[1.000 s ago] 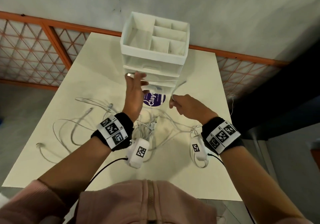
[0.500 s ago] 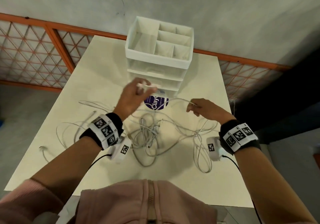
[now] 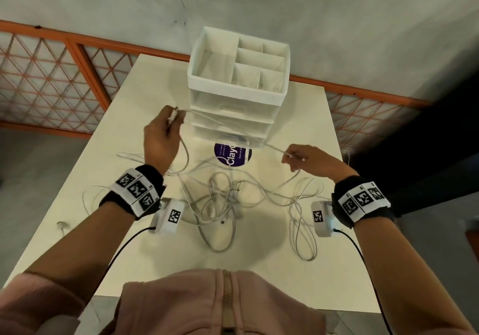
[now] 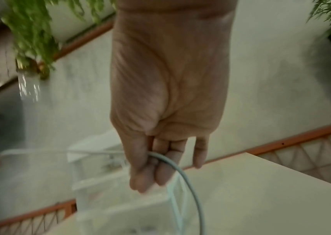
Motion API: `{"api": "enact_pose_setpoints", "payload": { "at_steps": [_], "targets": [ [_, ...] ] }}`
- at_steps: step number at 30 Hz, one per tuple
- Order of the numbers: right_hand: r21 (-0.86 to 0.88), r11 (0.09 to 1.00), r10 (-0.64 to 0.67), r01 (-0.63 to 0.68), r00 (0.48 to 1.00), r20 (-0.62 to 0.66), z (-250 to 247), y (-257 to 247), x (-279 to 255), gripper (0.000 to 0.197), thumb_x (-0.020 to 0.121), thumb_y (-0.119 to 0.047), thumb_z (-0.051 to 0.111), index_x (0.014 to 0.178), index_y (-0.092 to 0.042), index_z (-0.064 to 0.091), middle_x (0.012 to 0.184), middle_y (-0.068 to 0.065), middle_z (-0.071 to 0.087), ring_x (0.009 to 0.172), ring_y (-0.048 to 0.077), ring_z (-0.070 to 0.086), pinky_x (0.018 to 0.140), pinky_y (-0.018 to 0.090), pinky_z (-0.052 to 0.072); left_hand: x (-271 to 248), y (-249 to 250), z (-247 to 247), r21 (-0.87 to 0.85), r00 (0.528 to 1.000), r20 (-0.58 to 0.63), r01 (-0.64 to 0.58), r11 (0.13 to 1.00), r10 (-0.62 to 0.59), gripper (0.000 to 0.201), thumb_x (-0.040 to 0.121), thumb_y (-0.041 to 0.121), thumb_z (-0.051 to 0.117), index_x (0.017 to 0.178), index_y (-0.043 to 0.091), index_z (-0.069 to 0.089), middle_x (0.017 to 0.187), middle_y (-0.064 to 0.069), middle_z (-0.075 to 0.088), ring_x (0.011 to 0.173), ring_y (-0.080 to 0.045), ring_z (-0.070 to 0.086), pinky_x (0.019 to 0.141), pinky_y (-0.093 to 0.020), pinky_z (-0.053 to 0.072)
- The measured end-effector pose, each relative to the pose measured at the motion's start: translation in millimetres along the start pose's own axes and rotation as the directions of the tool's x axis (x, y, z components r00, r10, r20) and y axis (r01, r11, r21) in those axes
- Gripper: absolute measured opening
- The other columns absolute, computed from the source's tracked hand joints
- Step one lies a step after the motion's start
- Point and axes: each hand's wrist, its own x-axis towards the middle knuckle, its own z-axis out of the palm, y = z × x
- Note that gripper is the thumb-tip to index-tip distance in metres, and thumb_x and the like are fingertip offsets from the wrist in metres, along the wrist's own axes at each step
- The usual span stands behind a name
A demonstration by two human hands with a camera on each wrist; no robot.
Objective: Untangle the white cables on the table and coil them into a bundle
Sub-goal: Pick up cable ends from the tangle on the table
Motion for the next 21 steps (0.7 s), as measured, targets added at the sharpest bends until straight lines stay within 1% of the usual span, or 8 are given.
{"api": "enact_pose_setpoints", "payload": {
  "at_steps": [4,6,8,10,12,15,18,21],
  "targets": [
    [-0.063,0.992,0.119,-0.11,0.979,0.164,26,31,7,0.017,0.097,-0.017,0.048,0.084,-0.025,0.056,0.092,0.002,0.068,0.1,0.024,0.063,0.089,0.034,0.044,3,-18,-17,0.048,0.98,-0.174,0.102,0.994,-0.092,0.024,0.097,0.02,0.047,0.083,0.003,0.055,0.072,-0.007,0.053,0.066,-0.018,0.047,0.059,-0.024,0.026],
    [0.041,0.994,0.103,-0.105,0.993,0.062,28,30,8,0.021,0.098,-0.011,0.041,0.085,-0.022,0.052,0.086,0.004,0.067,0.086,0.021,0.066,0.071,0.029,0.049,-1,-28,-21,0.084,0.983,-0.137,0.134,0.987,-0.122,0.03,0.096,0.025,0.05,0.084,-0.001,0.058,0.069,-0.01,0.055,0.065,-0.024,0.048,0.058,-0.026,0.026],
    [0.185,0.983,0.055,-0.022,0.982,-0.18,21,17,10,0.021,0.098,-0.005,0.031,0.087,-0.017,0.045,0.08,0.003,0.061,0.063,0.008,0.063,0.053,0.025,0.045,-7,-37,-23,0.122,0.985,-0.078,0.161,0.979,-0.152,0.031,0.095,0.028,0.052,0.084,0.0,0.061,0.067,-0.01,0.055,0.063,-0.025,0.048,0.057,-0.028,0.027],
    [0.279,0.948,-0.005,0.156,0.881,-0.474,4,-3,9,0.014,0.095,-0.004,0.027,0.094,-0.013,0.039,0.076,0.001,0.053,0.049,0.002,0.055,0.042,0.022,0.04,-13,-42,-22,0.137,0.986,-0.043,0.165,0.977,-0.161,0.029,0.094,0.027,0.054,0.084,0.001,0.063,0.067,-0.005,0.056,0.062,-0.025,0.048,0.058,-0.028,0.03],
    [0.225,0.937,-0.035,0.269,0.71,-0.703,-20,-21,6,0.012,0.098,-0.012,0.028,0.097,-0.016,0.039,0.072,-0.004,0.048,0.05,0.005,0.049,0.043,0.017,0.039,-17,-43,-20,0.124,0.987,-0.033,0.159,0.979,-0.157,0.027,0.093,0.026,0.056,0.084,0.002,0.064,0.067,-0.003,0.055,0.062,-0.024,0.048,0.06,-0.028,0.032],
    [0.019,0.954,-0.16,0.3,0.559,-0.814,-46,-33,7,0.023,0.102,-0.022,0.025,0.104,-0.012,0.045,0.074,-0.005,0.048,0.055,0.011,0.048,0.051,0.021,0.04,-19,-40,-21,0.107,0.99,-0.027,0.142,0.984,-0.14,0.026,0.093,0.026,0.056,0.083,0.003,0.065,0.064,-0.003,0.053,0.061,-0.025,0.046,0.06,-0.028,0.032],
    [-0.036,0.959,-0.199,0.281,0.578,-0.791,-44,-20,18,0.023,0.101,-0.018,0.029,0.107,-0.009,0.049,0.092,0.009,0.055,0.059,0.019,0.052,0.054,0.025,0.045,-16,-40,-24,0.125,0.99,-0.036,0.141,0.982,-0.138,0.028,0.092,0.029,0.057,0.085,0.003,0.066,0.063,-0.01,0.056,0.061,-0.029,0.047,0.058,-0.032,0.035],
    [0.029,0.98,-0.122,0.197,0.709,-0.695,-18,3,31,0.018,0.097,-0.009,0.039,0.106,-0.014,0.052,0.104,0.016,0.058,0.072,0.026,0.061,0.069,0.04,0.055,-16,-43,-26,0.183,0.987,-0.037,0.161,0.97,-0.156,0.033,0.09,0.036,0.059,0.085,0.004,0.066,0.059,-0.019,0.052,0.063,-0.037,0.048,0.057,-0.037,0.036]
  ]
}}
